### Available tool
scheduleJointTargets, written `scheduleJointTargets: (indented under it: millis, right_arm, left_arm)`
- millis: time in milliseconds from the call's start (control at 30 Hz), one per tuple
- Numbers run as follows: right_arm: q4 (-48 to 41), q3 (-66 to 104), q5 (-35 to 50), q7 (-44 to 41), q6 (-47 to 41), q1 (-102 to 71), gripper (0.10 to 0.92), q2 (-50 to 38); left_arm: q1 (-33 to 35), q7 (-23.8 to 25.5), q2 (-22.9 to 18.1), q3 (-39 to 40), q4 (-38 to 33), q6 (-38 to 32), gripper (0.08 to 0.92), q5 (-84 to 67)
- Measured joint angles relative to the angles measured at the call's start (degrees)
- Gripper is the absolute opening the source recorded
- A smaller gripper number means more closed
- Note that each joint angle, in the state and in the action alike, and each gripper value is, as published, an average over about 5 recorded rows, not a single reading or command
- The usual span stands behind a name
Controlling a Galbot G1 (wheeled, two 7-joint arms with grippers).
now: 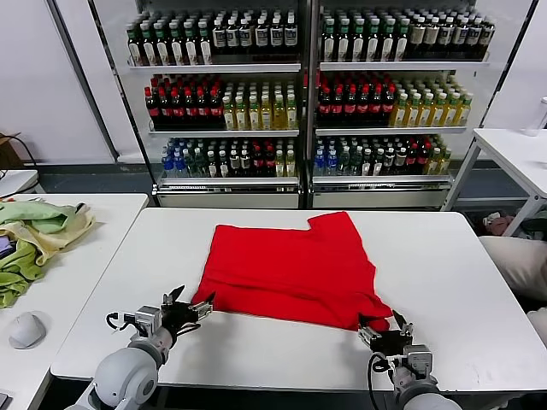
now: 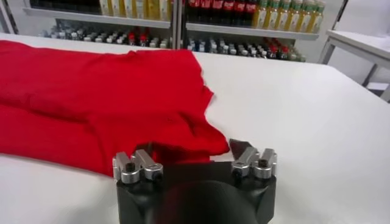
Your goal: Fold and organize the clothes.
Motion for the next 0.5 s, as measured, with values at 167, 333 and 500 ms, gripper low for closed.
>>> scheduleJointTargets:
  millis: [167, 333, 500]
  right_arm:
    - [-0.3, -0.3, 0.7, 0.0, 0.1, 0.0, 0.458, 0.0]
    - [-0.3, -0.3, 0.9, -0.1, 0.3, -0.2, 0.311, 0.0]
    - [0.2, 0.1, 0.8, -0.6, 0.6, -0.8, 0.192, -0.2]
  left_arm:
    - [0.6, 0.0, -0.1, -0.1, 0.4, 0.5, 0.629, -0.1]
    - [0.9, -0.1, 0.1, -0.4, 1.0, 0.9, 0.49, -0.2]
    - [1.3, 0.0, 0.2, -0.4, 1.0, 1.2, 0.343, -0.6]
